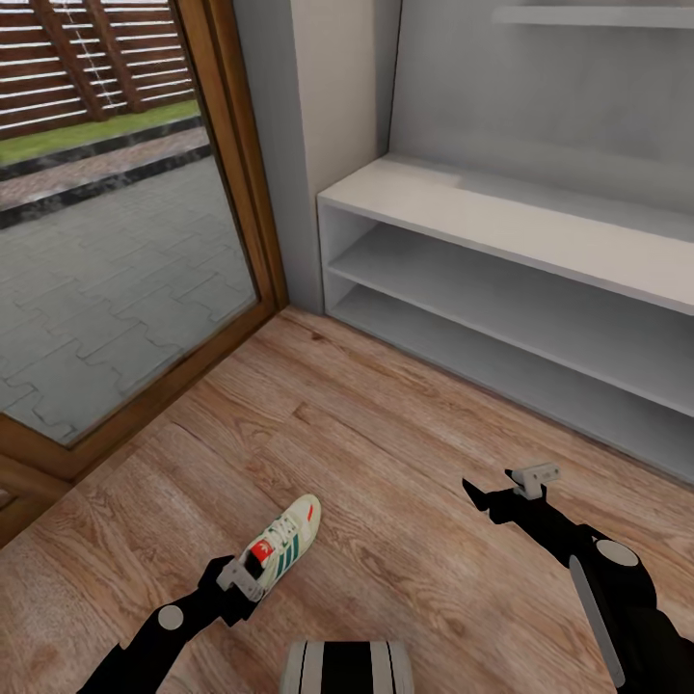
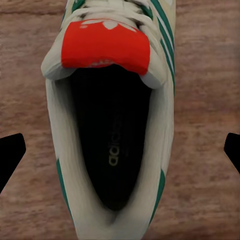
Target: Pick up the two gym shoes and the two sandals from the corridor floor and place them onto the hallstand (shoe rack) in the corridor, making sure they are on the rack and not on the floor. Arrange them so the two gym shoes are next to each other and the two sandals are next to each other.
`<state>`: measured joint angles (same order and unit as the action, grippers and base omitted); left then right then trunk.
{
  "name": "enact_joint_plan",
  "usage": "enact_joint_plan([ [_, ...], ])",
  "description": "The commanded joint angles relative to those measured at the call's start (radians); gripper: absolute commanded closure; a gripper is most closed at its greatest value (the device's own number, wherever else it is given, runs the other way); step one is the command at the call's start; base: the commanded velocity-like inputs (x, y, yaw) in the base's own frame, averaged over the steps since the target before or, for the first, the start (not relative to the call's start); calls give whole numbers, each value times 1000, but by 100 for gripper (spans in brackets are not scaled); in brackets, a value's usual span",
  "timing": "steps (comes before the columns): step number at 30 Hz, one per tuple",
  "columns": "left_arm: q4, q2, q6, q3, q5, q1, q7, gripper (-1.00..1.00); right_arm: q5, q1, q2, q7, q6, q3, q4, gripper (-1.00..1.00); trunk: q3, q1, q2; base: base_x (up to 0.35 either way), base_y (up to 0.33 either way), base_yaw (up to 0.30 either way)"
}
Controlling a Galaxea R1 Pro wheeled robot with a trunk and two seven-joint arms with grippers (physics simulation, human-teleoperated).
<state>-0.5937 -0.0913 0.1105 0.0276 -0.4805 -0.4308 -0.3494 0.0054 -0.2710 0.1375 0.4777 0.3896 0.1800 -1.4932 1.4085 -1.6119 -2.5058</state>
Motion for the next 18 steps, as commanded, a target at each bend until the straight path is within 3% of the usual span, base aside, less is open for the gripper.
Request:
enact_joint_plan([
  [1, 0, -1, 6, 1, -11, 0, 1, -100, 0, 0, 0, 5, 6, 1, -1, -100, 1, 0, 0, 0, 0, 5],
  [18, -5, -11, 20, -11, -9, 1, 14, -100, -1, 0, 0, 5, 6, 1, -2, -100, 2, 0, 0, 0, 0, 1],
])
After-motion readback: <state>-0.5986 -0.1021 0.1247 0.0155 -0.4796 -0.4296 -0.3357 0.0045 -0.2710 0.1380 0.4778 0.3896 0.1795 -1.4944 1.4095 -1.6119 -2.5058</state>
